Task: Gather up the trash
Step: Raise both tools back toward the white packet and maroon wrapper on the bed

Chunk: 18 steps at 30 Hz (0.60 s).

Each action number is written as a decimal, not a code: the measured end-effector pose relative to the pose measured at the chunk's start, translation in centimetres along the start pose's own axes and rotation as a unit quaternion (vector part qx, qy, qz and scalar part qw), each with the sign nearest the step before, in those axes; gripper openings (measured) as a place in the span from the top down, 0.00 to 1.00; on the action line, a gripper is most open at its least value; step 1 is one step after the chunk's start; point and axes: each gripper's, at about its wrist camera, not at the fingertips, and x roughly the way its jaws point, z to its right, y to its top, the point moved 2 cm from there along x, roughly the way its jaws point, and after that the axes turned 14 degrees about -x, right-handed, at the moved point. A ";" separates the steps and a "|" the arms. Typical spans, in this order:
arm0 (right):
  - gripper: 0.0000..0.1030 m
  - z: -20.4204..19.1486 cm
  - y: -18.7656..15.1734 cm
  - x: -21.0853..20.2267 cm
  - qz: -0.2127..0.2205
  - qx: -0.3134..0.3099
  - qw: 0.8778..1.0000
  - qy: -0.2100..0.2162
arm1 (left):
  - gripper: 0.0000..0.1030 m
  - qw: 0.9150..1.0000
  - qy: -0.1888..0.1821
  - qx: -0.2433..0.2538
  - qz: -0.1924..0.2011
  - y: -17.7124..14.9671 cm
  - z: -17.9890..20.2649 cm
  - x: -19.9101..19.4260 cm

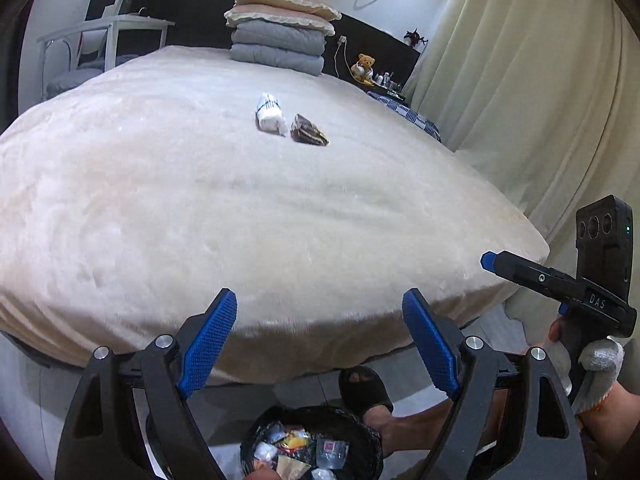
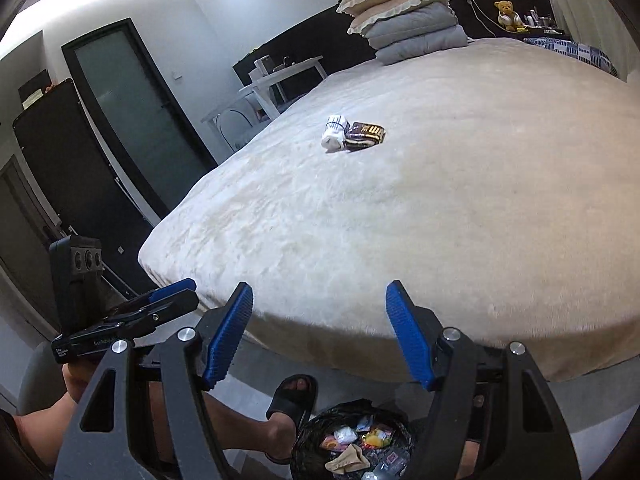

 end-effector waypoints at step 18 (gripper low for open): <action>0.29 4.3 6.5 5.5 0.020 -0.005 0.999 -0.045 | 0.20 0.998 -0.006 0.001 0.061 8.5 -2.5 2.5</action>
